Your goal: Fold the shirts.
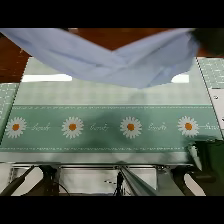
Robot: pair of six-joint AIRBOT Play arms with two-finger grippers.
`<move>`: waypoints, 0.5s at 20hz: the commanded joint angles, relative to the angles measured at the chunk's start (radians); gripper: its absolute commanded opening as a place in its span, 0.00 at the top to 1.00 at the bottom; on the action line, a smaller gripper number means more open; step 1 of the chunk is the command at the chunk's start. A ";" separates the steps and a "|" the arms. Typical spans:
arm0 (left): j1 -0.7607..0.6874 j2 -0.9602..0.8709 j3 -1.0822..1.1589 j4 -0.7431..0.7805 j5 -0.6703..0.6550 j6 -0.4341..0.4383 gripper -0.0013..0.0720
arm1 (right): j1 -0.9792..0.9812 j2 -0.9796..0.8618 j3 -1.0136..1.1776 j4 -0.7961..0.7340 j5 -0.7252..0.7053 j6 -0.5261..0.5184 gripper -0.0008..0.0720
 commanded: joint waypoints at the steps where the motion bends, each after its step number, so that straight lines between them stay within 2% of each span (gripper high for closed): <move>1: 0.000 0.148 0.206 0.109 0.086 -0.101 0.95 | -0.031 0.026 0.303 -0.209 0.008 0.007 0.95; 4: 0.000 0.233 0.386 0.440 0.095 -0.294 0.95 | -0.031 0.026 0.464 -0.397 0.085 0.045 0.95; 6: 0.000 0.279 0.493 0.610 0.092 -0.409 0.95 | -0.031 0.026 0.538 -0.439 0.156 0.045 0.95; 10: 0.000 0.363 0.618 0.771 0.014 -0.531 0.95 | -0.031 0.029 0.663 -0.467 0.251 0.049 0.95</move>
